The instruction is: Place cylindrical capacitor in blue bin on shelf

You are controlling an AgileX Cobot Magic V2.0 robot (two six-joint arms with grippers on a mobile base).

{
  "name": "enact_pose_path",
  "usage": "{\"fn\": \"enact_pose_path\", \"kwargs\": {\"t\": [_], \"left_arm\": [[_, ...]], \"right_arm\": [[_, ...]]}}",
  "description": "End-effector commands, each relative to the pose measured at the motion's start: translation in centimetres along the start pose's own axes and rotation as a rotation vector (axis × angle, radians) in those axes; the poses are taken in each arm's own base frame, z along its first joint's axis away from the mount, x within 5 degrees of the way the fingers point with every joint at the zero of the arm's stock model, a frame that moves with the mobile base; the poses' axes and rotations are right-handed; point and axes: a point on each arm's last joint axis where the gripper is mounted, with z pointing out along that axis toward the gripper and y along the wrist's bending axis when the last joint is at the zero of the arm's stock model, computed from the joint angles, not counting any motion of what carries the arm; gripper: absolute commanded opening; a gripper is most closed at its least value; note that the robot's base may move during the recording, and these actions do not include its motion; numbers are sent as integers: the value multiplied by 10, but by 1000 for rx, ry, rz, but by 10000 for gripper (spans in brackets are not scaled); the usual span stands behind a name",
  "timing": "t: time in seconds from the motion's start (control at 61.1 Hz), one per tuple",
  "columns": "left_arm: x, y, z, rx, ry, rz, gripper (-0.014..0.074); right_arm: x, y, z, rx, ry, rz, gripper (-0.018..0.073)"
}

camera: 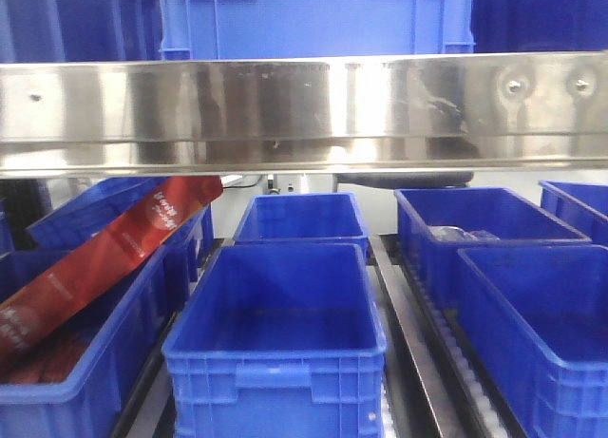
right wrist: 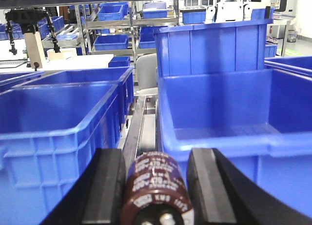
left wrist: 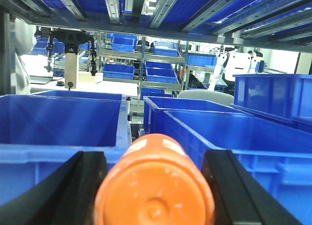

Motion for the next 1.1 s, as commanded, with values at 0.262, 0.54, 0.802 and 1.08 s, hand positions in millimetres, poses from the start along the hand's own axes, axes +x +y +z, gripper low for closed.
{"fn": "enact_pose_path", "kwargs": {"t": [0.262,0.54,0.802,1.08], "left_arm": [[-3,0,-1,-2,-27,0,-111],[-3,0,-1,-2,-27,0,-111],[-3,0,-1,-2,-27,0,-111],[-4,0,-1,-2,-31,0,-111]], "right_arm": [[-4,0,-2,2,-33,-6,-162],[-4,0,-2,2,-33,-6,-162],[-4,0,-2,2,-33,-6,-162],[-4,0,-2,2,-35,-6,-162]]}}
